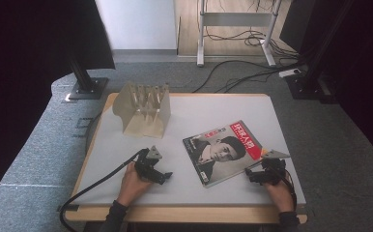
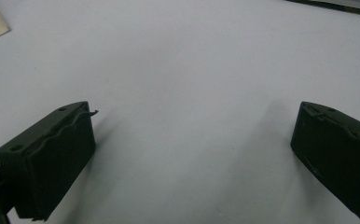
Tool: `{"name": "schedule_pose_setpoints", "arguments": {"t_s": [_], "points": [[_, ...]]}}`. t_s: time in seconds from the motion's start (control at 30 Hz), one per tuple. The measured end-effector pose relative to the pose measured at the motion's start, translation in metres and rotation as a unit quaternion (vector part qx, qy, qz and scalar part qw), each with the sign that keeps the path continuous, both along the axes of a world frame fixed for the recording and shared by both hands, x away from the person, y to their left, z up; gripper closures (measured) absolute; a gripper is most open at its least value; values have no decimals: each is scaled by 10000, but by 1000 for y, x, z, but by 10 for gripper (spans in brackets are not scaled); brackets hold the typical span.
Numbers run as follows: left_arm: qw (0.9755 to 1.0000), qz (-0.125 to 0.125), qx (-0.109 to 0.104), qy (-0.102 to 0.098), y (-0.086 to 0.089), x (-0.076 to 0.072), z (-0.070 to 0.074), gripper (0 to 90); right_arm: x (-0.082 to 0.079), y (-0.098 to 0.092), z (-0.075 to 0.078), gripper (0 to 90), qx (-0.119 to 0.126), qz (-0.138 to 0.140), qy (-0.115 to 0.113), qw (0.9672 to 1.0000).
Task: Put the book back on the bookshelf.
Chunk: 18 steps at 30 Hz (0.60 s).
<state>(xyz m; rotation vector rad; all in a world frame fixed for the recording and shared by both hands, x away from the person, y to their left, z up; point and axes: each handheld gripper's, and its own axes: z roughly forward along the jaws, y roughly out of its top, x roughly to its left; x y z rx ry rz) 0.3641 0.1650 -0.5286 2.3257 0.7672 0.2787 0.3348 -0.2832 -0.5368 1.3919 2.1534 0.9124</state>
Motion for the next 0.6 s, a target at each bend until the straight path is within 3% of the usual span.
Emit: {"name": "schedule_pose_setpoints", "arguments": {"t_s": [0.6], "points": [[10000,28,-23,51,0,1,1,0,1,0,2,0,-23,43,52,10000]]}}
